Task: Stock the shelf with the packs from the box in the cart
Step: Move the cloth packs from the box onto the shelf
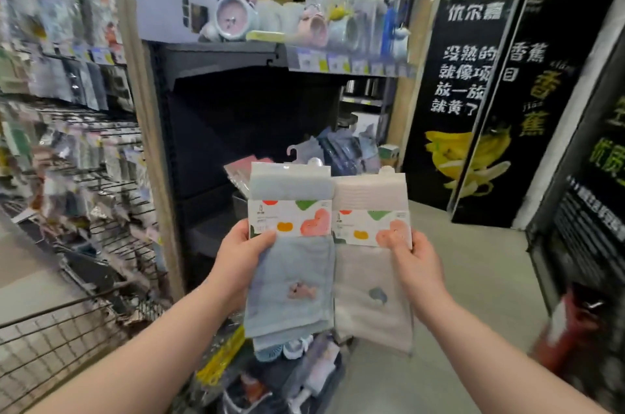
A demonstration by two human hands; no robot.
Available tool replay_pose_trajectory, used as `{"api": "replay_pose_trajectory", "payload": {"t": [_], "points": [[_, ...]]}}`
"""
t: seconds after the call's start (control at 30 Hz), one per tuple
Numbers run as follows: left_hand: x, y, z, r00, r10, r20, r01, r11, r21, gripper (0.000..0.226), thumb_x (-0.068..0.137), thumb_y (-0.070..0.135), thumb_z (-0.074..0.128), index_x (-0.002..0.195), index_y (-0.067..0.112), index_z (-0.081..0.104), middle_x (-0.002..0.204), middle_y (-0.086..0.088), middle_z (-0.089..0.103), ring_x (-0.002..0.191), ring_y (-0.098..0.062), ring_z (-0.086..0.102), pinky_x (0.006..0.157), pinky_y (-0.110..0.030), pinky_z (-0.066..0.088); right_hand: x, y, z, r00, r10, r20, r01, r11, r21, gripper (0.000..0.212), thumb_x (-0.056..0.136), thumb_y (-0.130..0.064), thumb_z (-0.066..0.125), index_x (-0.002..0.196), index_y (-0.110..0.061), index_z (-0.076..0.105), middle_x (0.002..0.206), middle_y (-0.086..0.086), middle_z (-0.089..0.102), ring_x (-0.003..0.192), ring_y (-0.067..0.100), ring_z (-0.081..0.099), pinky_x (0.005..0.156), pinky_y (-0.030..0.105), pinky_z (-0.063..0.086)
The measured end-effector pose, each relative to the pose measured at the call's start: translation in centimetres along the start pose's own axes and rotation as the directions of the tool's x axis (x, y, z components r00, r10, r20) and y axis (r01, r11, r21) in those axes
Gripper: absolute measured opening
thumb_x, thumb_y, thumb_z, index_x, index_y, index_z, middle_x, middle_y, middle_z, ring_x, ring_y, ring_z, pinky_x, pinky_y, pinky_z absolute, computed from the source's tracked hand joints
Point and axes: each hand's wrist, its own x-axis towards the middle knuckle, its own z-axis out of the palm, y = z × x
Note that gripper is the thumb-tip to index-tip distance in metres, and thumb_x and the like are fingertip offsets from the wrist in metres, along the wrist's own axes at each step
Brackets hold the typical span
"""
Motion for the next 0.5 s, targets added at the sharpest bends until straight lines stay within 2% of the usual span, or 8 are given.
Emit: {"api": "replay_pose_trajectory", "payload": {"t": [0.27,0.4,0.5], "points": [[3.3,-1.6,9.2,0.989,-0.045,0.14,0.042,0.999,0.027,0.023,0.089,0.001,0.058,0.111,0.007,0.064,0.105,-0.011,0.074,0.097,-0.032,0.07,0.087,-0.049,0.054,4.0,2.1,-7.5,0.988,0.018,-0.151,-0.012,0.999,0.044,0.008,0.089,-0.025,0.061,0.085,-0.019,0.058,0.088,-0.001,0.065,0.081,0.017,0.058,0.066,0.029,0.043],[7.0,-3.4,13.3,0.987,-0.059,0.151,0.057,0.998,0.018,0.024,0.086,0.003,0.061,0.11,0.006,0.063,0.104,-0.012,0.073,0.094,-0.032,0.07,0.08,-0.045,0.056,8.5,3.2,-9.8,0.981,0.028,-0.19,-0.023,0.999,0.031,0.007,0.088,-0.028,0.061,0.085,-0.024,0.056,0.094,0.0,0.067,0.091,0.023,0.063,0.084,0.042,0.051],[10.4,-4.2,16.2,0.982,-0.057,0.18,0.056,0.998,0.009,0.026,0.086,0.005,0.062,0.111,0.009,0.063,0.106,-0.009,0.073,0.095,-0.03,0.07,0.079,-0.043,0.055,12.6,4.1,-11.0,0.977,0.008,-0.215,-0.008,1.0,0.002,0.011,0.089,-0.033,0.06,0.093,-0.023,0.059,0.099,0.001,0.069,0.094,0.024,0.065,0.088,0.046,0.052]]}}
